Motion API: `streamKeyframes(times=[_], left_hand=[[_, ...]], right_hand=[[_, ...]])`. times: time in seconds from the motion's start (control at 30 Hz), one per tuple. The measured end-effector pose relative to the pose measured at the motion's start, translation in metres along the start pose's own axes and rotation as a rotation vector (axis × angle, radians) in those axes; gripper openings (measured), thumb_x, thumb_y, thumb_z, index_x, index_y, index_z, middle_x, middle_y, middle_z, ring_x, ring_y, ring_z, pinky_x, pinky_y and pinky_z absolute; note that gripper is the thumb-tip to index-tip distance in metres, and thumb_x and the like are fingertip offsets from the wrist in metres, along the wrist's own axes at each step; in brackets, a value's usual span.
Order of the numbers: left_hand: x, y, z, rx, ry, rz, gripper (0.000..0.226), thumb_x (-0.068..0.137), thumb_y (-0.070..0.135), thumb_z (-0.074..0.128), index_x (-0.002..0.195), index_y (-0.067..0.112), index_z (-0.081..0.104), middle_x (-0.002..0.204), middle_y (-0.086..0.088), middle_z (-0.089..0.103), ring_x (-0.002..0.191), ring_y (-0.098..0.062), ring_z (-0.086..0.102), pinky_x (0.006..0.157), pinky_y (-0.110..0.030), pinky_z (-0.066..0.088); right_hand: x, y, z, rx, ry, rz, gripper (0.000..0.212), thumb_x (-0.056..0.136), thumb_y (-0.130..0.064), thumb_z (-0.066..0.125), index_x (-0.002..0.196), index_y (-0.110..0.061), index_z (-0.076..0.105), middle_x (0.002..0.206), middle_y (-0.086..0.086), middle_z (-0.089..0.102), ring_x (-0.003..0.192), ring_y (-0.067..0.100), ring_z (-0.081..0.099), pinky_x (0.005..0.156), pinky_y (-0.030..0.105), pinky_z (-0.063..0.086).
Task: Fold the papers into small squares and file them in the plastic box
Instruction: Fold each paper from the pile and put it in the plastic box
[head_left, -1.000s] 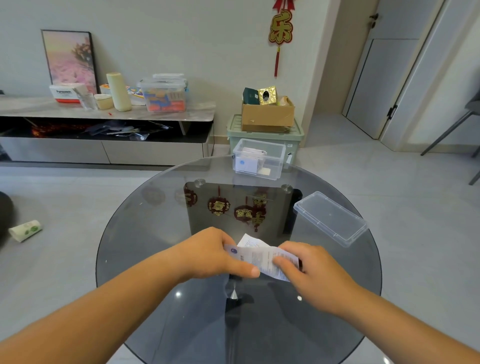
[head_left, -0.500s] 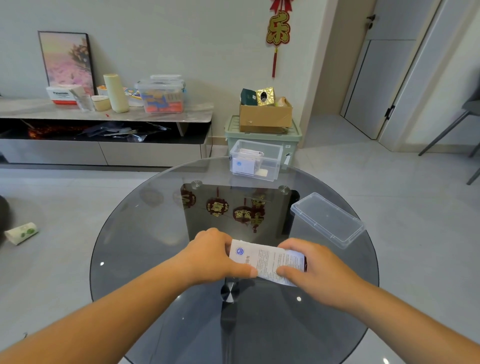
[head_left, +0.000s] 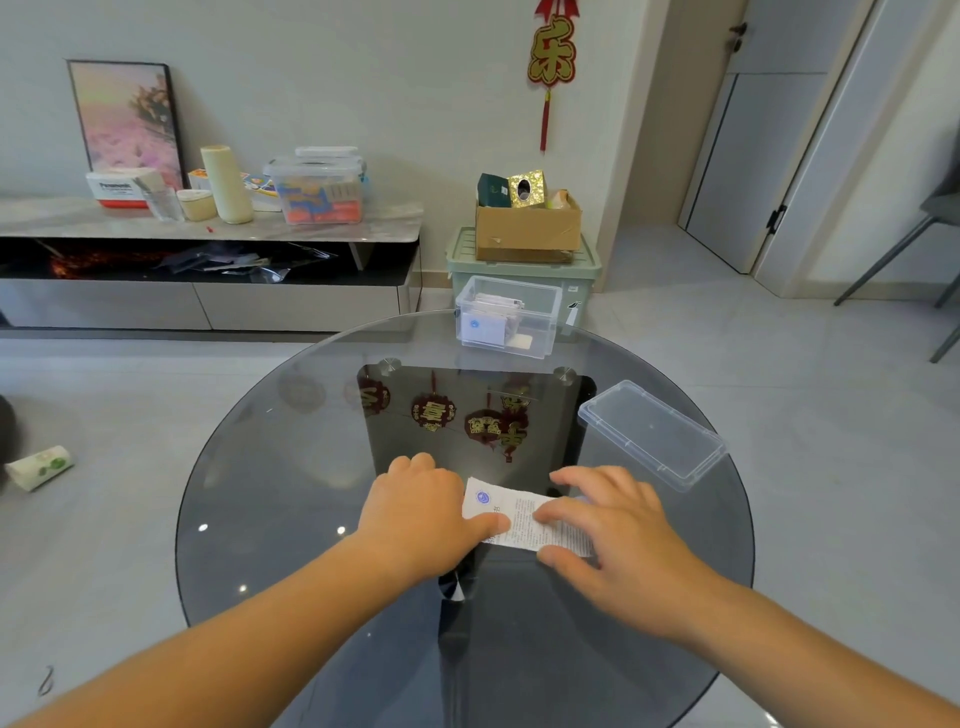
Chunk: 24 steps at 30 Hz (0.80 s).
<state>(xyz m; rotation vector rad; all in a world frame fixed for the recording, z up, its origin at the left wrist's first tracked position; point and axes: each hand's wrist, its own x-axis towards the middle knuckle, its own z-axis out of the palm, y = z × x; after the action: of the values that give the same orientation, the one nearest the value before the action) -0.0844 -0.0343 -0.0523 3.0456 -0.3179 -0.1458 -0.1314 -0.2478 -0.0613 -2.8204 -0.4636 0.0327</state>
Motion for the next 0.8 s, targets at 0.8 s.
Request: streamKeyframes(times=[0.8], left_hand=[[-0.005, -0.006, -0.005, -0.259, -0.158, 0.363, 0.034, 0.088, 0.055, 0.067, 0.115, 0.046, 0.049, 0.119, 0.016, 0.038, 0.113, -0.008, 0.034, 0.106, -0.027, 0.035]], right_hand=[[0.005, 0.041, -0.018, 0.310, -0.208, 0.064, 0.031, 0.083, -0.051, 0.074, 0.110, -0.059, 0.061, 0.143, -0.034, 0.026, 0.139, 0.003, 0.017, 0.117, 0.035, 0.018]])
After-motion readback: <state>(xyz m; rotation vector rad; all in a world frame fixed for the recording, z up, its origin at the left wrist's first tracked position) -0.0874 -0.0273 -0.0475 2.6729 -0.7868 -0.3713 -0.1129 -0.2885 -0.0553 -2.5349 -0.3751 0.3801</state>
